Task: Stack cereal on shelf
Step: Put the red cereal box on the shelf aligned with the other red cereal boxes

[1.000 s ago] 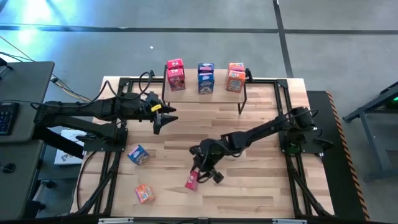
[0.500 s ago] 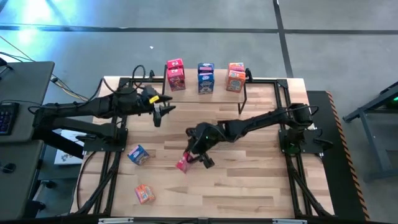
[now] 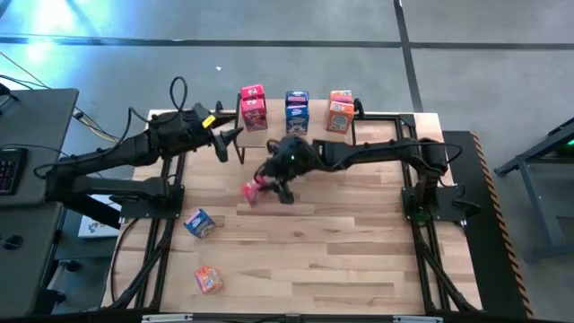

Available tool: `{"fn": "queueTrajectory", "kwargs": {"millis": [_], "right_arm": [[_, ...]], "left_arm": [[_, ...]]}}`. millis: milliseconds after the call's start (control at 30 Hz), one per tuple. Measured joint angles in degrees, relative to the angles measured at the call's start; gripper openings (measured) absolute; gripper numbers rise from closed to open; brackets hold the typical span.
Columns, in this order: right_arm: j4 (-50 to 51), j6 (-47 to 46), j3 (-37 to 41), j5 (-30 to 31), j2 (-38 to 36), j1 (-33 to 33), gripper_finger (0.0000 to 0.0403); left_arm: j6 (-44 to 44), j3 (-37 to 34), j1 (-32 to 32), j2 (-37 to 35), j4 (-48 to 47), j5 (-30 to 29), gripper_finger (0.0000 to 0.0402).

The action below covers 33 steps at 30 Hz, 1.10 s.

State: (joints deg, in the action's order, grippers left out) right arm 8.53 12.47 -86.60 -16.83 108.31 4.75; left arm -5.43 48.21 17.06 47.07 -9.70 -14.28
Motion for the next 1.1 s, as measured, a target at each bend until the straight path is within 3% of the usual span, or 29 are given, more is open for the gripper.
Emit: {"fn": "queueTrajectory", "kwargs": {"millis": [233,700,833,1100], "right_arm": [[5.1,0.8,-5.0,4.5,0.0,3.5,0.0181],[4.1,-1.1,-8.3,11.2,0.0,7.8,0.0181],[3.9,-1.1,-8.3,15.5,0.0,9.2,0.0181],[1.8,-2.2,-8.3,16.0,0.0,11.9,0.0181]], "left_arm": [[0.9,0.0,2.9,-0.6,3.9,0.0,0.0211],[4.2,0.0,3.7,-0.6,5.4,0.0,0.0211],[4.2,0.0,3.7,-0.6,5.4,0.0,0.0211],[4.2,0.0,3.7,-0.6,5.3,0.0,0.0211]]}}
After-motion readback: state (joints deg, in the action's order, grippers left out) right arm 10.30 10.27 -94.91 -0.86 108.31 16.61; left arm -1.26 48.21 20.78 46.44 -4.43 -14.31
